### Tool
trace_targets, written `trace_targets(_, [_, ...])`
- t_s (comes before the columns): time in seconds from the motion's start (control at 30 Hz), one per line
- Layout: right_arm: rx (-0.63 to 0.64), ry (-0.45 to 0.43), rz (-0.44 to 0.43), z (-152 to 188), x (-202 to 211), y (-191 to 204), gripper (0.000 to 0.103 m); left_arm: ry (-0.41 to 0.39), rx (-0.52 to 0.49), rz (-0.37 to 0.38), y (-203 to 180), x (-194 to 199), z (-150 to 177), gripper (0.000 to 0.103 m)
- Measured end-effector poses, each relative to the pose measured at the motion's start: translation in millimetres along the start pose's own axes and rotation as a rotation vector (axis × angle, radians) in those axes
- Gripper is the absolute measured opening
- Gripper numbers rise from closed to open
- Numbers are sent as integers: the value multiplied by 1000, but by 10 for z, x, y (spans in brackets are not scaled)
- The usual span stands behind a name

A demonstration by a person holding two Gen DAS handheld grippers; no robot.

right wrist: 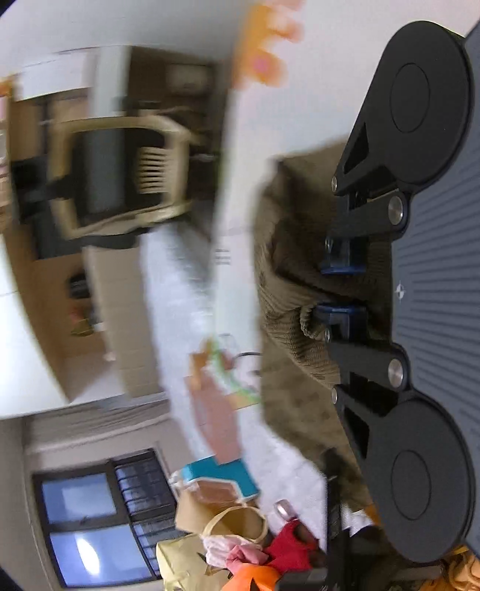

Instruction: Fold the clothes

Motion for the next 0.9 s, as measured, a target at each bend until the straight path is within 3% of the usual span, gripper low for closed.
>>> trace_targets(0.1, [30,20,67,39,90,-100,13,6,-10,-1,22,40,1,31])
trace_targets(0.27, [36,144,273,472,61,-594,13,17,-27,-4,59,106,4,35])
trace_targets(0.33, [0,148,271,478,140,-663,13,21,-34,-4,73,133,5,47])
trace_targets(0.43, [4,89,209,246,233,-516,16,24,-50,-4,84,179,-10,47])
trace_targets(0.53, [32,48,138,6,141,-255,40,-22,-98,37,-48,269,-199,57])
trace_targets(0.57, [41,47,128,-27,64,-199,55,-34,-102,57,-96,287,-249,59])
trace_targets(0.6, [47,50,117,-32,-8,-171,59,-44,-102,78,-144,303,-291,64])
trace_targets(0.67, [24,75,101,41,-94,-220,59,-52,-95,127,-241,325,-327,66])
trace_targets(0.77, [-10,116,116,283,-107,-385,40,-52,-95,221,-399,329,-302,74])
trace_targets(0.9, [152,115,185,520,-84,-323,40,-22,-117,306,-640,195,-196,78])
Point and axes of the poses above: each gripper's, at about its wrist camera, not at the fingertips, and x roughly against the way its jaws point, y to its left, z to its underside, the point moved 9 cm from there along -x, roughly the way its jaws point, and after that the axes turned 15 degrees about -x, right-handed, at the moved point
